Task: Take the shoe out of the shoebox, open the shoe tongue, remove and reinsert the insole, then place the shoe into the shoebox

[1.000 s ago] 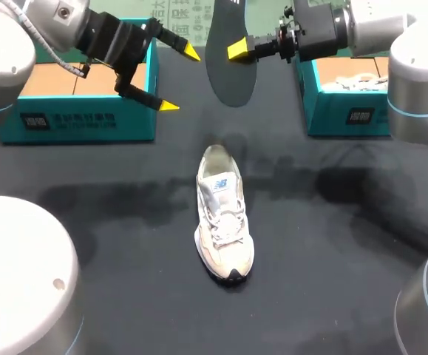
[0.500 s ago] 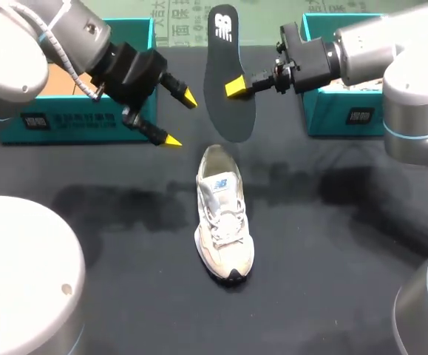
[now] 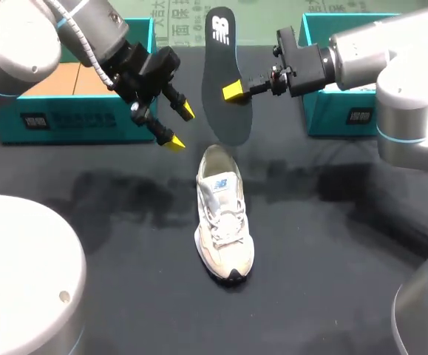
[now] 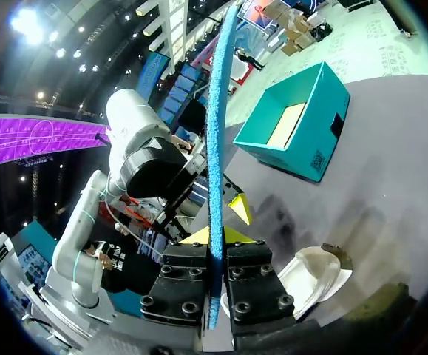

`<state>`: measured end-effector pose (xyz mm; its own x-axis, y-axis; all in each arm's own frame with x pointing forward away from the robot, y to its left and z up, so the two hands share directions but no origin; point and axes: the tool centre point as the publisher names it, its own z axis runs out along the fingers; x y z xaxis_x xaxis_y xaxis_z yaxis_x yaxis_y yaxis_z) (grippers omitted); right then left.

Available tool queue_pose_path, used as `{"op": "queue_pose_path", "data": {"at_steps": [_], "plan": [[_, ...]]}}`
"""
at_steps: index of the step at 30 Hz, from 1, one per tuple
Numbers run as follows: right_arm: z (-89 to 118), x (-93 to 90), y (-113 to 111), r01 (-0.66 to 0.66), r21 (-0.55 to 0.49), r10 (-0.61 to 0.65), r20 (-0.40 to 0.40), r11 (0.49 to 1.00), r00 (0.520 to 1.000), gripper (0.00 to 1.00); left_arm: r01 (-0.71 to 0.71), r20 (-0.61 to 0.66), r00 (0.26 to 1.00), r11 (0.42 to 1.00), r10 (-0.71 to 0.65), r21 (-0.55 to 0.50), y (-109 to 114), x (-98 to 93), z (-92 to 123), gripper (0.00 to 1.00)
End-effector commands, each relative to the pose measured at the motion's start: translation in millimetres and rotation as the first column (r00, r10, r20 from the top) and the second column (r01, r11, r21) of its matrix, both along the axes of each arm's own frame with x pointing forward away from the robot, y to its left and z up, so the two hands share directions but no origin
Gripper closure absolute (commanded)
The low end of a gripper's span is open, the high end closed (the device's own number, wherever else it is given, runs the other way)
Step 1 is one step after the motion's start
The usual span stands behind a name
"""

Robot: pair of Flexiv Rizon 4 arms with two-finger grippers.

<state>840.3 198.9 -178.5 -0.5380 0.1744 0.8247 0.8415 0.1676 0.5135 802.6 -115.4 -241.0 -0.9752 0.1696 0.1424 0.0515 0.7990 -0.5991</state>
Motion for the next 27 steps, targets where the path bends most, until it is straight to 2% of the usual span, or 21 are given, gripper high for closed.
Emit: {"op": "queue_pose_path", "data": {"at_steps": [1, 6, 18, 19, 22, 27], "plan": [[-20.9, -5.9, 1.2, 0.032, 0.074, -0.034, 0.036, 0.997, 0.999, 1.00, 0.032, 0.054, 0.998, 0.999, -0.033, 0.009, 1.4, -6.3, -16.5, 0.00], [-29.5, -10.0, 4.8, 0.028, 0.084, -0.035, 0.084, 0.996, 0.996, 1.00, 0.128, 0.100, 0.987, 0.992, -0.129, 0.019, 0.8, -10.3, -28.7, 0.00], [-29.5, -10.0, 4.8, 0.028, 0.084, -0.035, 0.084, 0.996, 0.996, 1.00, 0.126, 0.128, 0.984, 0.992, -0.126, 0.012, 0.8, -7.9, -32.9, 0.00], [-32.1, -8.6, 7.8, -0.011, 0.126, -0.001, 0.095, 0.992, 0.995, 1.00, 0.139, 0.134, 0.981, 0.990, -0.138, 0.005, 2.7, -5.2, -37.2, 0.00], [-41.1, -0.7, 9.9, -0.016, 0.190, -0.003, 0.099, 0.982, 0.995, 1.00, 0.102, 0.148, 0.983, 0.994, -0.107, 0.045, 8.2, 1.6, -50.3, 0.00], [-50.1, 8.5, 17.2, -0.020, 0.195, -0.005, 0.129, 0.981, 0.992, 1.00, 0.052, 0.136, 0.989, 0.998, -0.058, 0.044, 13.7, 5.4, -61.9, 0.00]]}}
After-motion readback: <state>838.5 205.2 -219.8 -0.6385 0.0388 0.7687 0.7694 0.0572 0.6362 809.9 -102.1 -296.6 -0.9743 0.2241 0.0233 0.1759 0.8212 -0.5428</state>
